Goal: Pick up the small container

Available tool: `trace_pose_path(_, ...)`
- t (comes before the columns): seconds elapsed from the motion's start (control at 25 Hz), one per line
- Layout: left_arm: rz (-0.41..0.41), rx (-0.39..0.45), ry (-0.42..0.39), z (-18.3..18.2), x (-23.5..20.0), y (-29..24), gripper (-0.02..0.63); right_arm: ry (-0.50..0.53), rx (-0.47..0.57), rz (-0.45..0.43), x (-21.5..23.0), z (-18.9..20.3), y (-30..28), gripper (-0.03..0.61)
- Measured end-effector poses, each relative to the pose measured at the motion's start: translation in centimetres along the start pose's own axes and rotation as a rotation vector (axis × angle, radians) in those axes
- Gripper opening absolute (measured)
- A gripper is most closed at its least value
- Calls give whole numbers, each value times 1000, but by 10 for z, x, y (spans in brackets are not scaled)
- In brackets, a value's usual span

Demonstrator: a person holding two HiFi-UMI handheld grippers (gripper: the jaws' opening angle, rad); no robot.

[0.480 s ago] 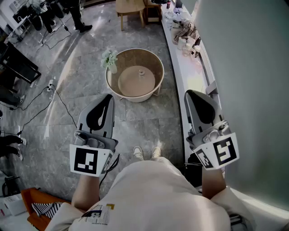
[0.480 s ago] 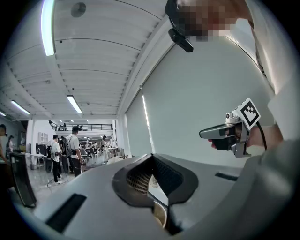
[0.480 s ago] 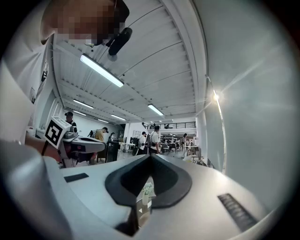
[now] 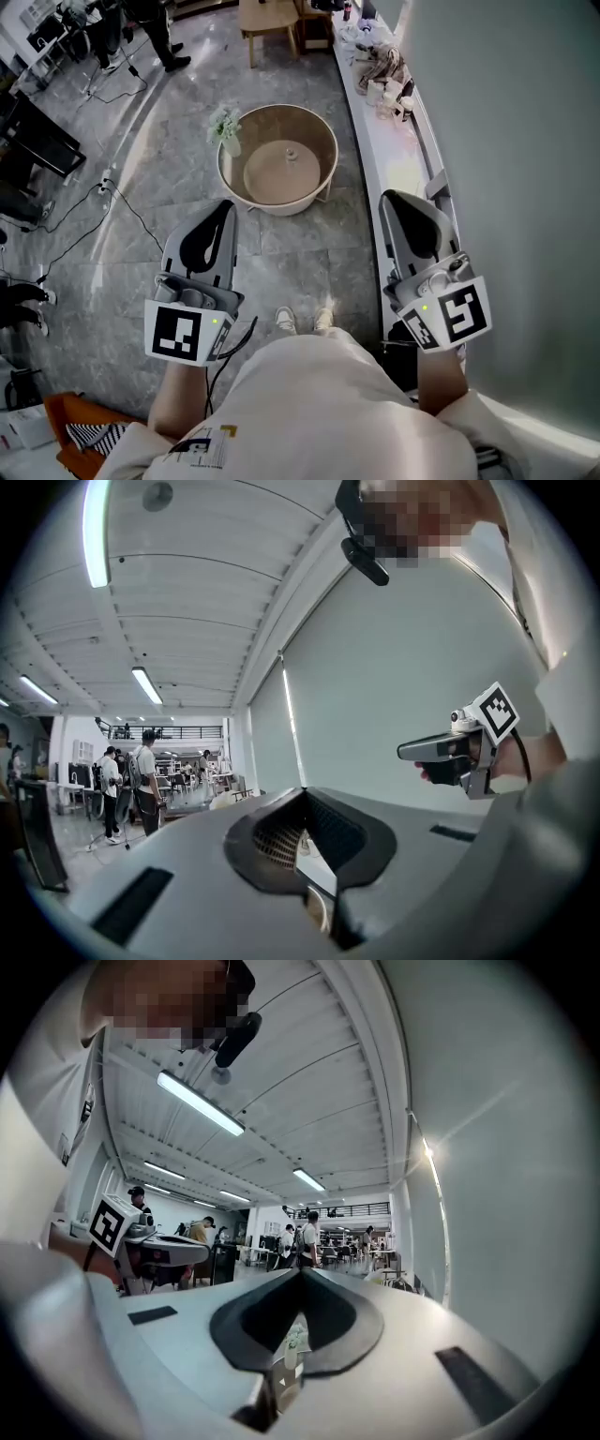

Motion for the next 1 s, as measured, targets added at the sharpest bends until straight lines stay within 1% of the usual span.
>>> trace_pose_path(0.2,-1,-14,-21,2,11,-8,8,-2,2,-4,11,2,4,6)
trace_pose_path(0.4,-4,-26,-14,4,24,-18,8,7,-1,-8,26,3,13,6)
trace_pose_path(0.6,-26,-38,-30,2,40,-26,8,1,7,-25,47,5,21,6)
trace_pose_path(0.84,-37,-52,-45,16,66,-50,8,-21,0,-39,77,31,29,6)
trace_pose_path(1.0,-44,-76,-3,17,67,-38,8,-23,7,-47,72,24,33,6)
Point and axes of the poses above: the fingertips, and each gripper's own axes: y backward along the fingers, x to its right, z out of its underside, the point moved 8 cm from there along y, backward along the fingers, and after that the axes turned 3 degrees about x, right-handed, at the moved point
